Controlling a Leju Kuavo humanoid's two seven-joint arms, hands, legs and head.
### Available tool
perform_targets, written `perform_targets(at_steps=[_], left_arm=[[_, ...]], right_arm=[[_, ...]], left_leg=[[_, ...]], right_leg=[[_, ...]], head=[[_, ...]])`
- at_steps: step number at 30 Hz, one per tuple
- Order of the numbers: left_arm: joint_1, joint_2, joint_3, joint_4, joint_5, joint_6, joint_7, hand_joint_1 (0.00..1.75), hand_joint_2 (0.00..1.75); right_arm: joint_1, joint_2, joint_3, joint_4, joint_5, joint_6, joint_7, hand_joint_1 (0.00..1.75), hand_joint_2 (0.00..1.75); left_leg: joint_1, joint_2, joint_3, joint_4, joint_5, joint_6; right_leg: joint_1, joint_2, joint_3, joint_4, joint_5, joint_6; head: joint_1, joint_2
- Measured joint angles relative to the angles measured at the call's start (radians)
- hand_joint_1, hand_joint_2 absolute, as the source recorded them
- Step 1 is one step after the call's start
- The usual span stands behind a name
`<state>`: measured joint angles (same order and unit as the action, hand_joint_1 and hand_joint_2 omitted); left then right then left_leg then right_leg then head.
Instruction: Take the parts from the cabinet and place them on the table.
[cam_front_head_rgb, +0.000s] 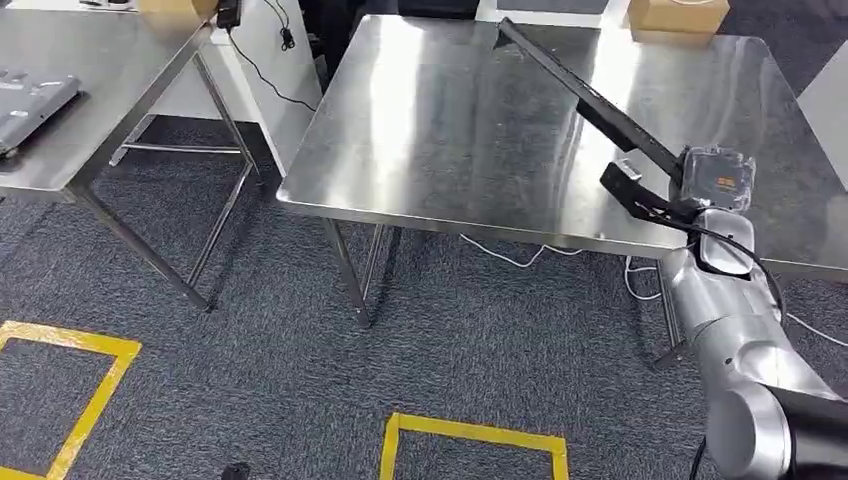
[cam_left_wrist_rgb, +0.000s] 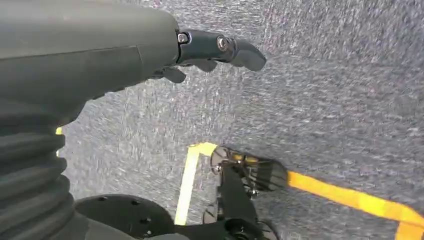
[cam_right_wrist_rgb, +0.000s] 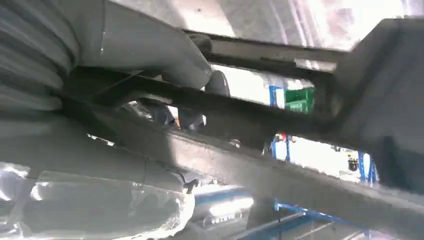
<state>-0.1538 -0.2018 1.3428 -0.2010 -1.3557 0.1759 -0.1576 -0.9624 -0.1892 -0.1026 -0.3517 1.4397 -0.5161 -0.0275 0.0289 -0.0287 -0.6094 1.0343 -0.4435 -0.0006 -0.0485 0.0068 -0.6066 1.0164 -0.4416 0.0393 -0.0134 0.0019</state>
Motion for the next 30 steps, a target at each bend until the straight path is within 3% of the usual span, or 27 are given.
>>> perform_targets(at_steps=[1,4,5,6,7,11,12,13,14,15,16,17,19,21,22,23,24,26,27,28,29,30], left_arm=[[0.0,0.0,0.0,0.0,0.0,0.0,-0.001,0.0,1.75],[-0.001,0.0,0.001,0.0,-0.001,0.004,-0.004,0.0,1.75],[0.0,0.0,0.002,0.0,-0.001,0.005,-0.004,0.0,1.75],[0.0,0.0,0.002,0.0,-0.001,0.005,-0.005,0.0,1.75],[-0.001,0.0,0.002,0.0,-0.001,0.006,-0.005,0.0,1.75],[-0.001,0.0,0.002,0.0,-0.001,0.007,-0.005,0.0,1.75],[-0.001,-0.001,0.002,0.0,-0.005,0.008,-0.006,0.0,1.75],[-0.001,0.015,0.003,-0.004,-0.005,0.01,-0.007,0.0,1.75],[-0.003,0.006,0.004,-0.002,-0.005,0.012,-0.008,0.0,1.75],[-0.003,0.01,0.005,-0.002,-0.005,0.012,-0.008,0.0,1.75],[-0.004,0.008,0.005,-0.002,-0.005,0.012,-0.009,0.0,1.75],[-0.004,0.006,0.006,-0.001,-0.002,0.012,-0.009,0.0,1.75],[-0.008,0.005,0.01,-0.001,0.003,0.012,-0.01,0.0,1.75],[-0.008,0.001,0.01,-0.001,0.004,0.012,-0.01,0.0,1.75],[-0.006,-0.003,0.011,-0.001,0.004,0.012,-0.01,0.0,1.75],[-0.004,-0.004,0.013,-0.001,0.005,0.012,-0.01,0.0,1.75],[-0.003,-0.006,0.015,0.0,0.005,0.012,-0.01,0.0,1.75],[-0.003,-0.006,0.019,0.0,0.005,0.012,-0.01,0.0,1.75],[-0.002,0.0,0.02,0.0,0.006,0.012,-0.012,0.0,1.75],[-0.001,-0.003,0.022,0.001,0.011,0.009,-0.023,0.0,1.75],[-0.001,-0.002,0.024,0.0,0.015,0.01,-0.039,0.0,1.75],[-0.001,-0.002,0.026,0.0,0.021,0.01,-0.075,0.0,1.75]], right_arm=[[0.0,0.0,0.0,0.0,0.002,0.0,0.0,1.71,1.75],[0.0,0.002,0.0,0.001,0.008,0.0,-0.001,1.71,1.75],[0.002,0.002,0.0,0.002,0.009,0.0,-0.001,1.71,1.75],[0.003,0.003,0.0,0.003,0.011,0.0,-0.001,1.71,1.75],[0.004,0.005,0.0,0.003,0.013,0.0,-0.001,1.71,1.75],[0.004,0.005,0.0,0.003,0.013,0.0,-0.001,1.71,1.75],[0.003,0.006,0.0,0.003,0.016,0.0,-0.001,1.71,1.75],[0.01,0.008,0.0,0.007,0.016,0.0,-0.001,1.71,1.75],[0.003,0.007,-0.002,0.009,0.016,0.001,0.0,1.71,1.75],[0.004,0.008,-0.003,0.008,0.016,0.001,0.0,1.71,1.75],[0.006,0.006,-0.004,0.006,0.016,0.001,0.0,1.71,1.75],[0.008,0.003,-0.005,0.007,0.016,0.001,0.002,1.71,1.75],[0.004,0.0,-0.006,0.01,0.018,0.001,0.0,1.71,1.75],[0.01,-0.004,-0.01,0.01,0.019,0.001,0.0,1.71,1.75],[0.013,-0.003,-0.011,0.011,0.02,0.001,0.0,1.71,1.75],[0.018,-0.003,-0.011,0.011,0.021,0.001,0.0,1.71,1.75],[0.022,-0.003,-0.011,0.013,0.021,0.001,0.0,1.71,1.75],[0.022,-0.004,-0.011,0.016,0.025,0.001,0.0,1.71,1.75],[0.017,-0.002,-0.011,0.023,0.027,0.002,0.0,1.71,1.75],[0.016,-0.002,-0.012,0.026,0.027,0.003,0.001,1.71,1.75],[0.027,0.002,-0.013,0.026,0.029,0.002,0.002,1.71,1.75],[0.029,-0.002,-0.016,0.025,0.029,0.002,0.004,1.71,1.75]], left_leg=[[0.0,0.016,-0.016,0.035,-0.014,-0.003],[-0.001,0.031,-0.152,0.275,-0.102,-0.003],[-0.004,0.031,-0.19,0.323,-0.103,0.002],[-0.008,0.03,-0.205,0.322,-0.079,0.012],[-0.013,0.03,-0.201,0.293,-0.047,0.023],[-0.015,0.03,-0.197,0.278,-0.034,0.027],[-0.035,0.029,-0.148,0.143,0.062,0.066],[-0.061,0.03,-0.099,0.039,0.104,0.143],[-0.082,0.037,-0.065,-0.018,0.093,0.157],[-0.081,0.041,-0.039,-0.047,0.088,0.165],[-0.079,0.036,-0.014,-0.077,0.094,0.169],[-0.074,0.037,0.014,-0.103,0.098,0.167],[-0.061,0.03,0.033,-0.122,0.099,0.165],[-0.048,0.024,0.042,-0.124,0.086,0.146],[-0.039,0.022,0.049,-0.124,0.077,0.132],[-0.03,0.018,0.059,-0.123,0.068,0.118],[-0.02,0.016,0.067,-0.119,0.057,0.103],[-0.006,0.013,0.073,-0.093,0.028,0.065],[-0.013,0.013,0.063,-0.061,0.007,0.046],[-0.01,0.016,0.058,-0.043,-0.016,0.039],[-0.012,0.02,0.064,-0.038,-0.029,0.03],[-0.007,0.019,0.068,-0.026,-0.033,0.026]], right_leg=[[0.001,-0.001,0.006,0.0,-0.004,-0.005],[0.017,-0.001,0.022,0.0,-0.018,-0.024],[0.023,0.0,0.028,0.0,-0.024,-0.03],[0.03,0.0,0.037,0.0,-0.032,-0.032],[0.037,0.001,0.046,0.0,-0.038,-0.034],[0.038,0.002,0.049,-0.001,-0.04,-0.035],[0.056,0.002,0.073,-0.004,-0.055,-0.039],[0.045,-0.001,0.09,-0.019,-0.067,-0.048],[0.052,-0.008,0.115,-0.038,-0.06,-0.028],[0.05,-0.01,0.116,-0.045,-0.048,-0.014],[0.063,-0.011,0.132,-0.046,-0.046,-0.007],[0.054,-0.007,0.113,-0.013,-0.053,-0.009],[0.048,-0.003,0.027,0.123,-0.071,-0.007],[0.042,-0.002,-0.077,0.247,-0.144,-0.012],[0.032,-0.002,-0.104,0.256,-0.16,-0.004],[0.021,-0.003,-0.109,0.223,-0.149,0.011],[0.006,-0.004,-0.098,0.156,-0.109,0.039],[-0.023,-0.014,-0.064,-0.01,0.021,0.11],[-0.027,-0.028,-0.064,-0.066,0.064,0.126],[-0.018,-0.046,-0.058,-0.045,0.059,0.091],[-0.017,-0.035,-0.053,-0.034,0.076,0.067],[-0.028,-0.038,-0.054,-0.024,0.073,0.046]], head=[[-0.002,0.0],[-0.002,0.0],[-0.002,0.0],[-0.003,0.0],[-0.003,0.0],[-0.002,0.0],[-0.003,0.0],[0.01,0.0],[0.014,0.0],[0.012,0.0],[0.013,0.0],[0.005,0.0],[0.01,0.0],[0.009,0.0],[0.009,0.0],[0.009,0.0],[0.01,0.0],[0.011,0.0],[0.021,0.0],[0.019,0.0],[0.007,0.0],[0.01,-0.001]])
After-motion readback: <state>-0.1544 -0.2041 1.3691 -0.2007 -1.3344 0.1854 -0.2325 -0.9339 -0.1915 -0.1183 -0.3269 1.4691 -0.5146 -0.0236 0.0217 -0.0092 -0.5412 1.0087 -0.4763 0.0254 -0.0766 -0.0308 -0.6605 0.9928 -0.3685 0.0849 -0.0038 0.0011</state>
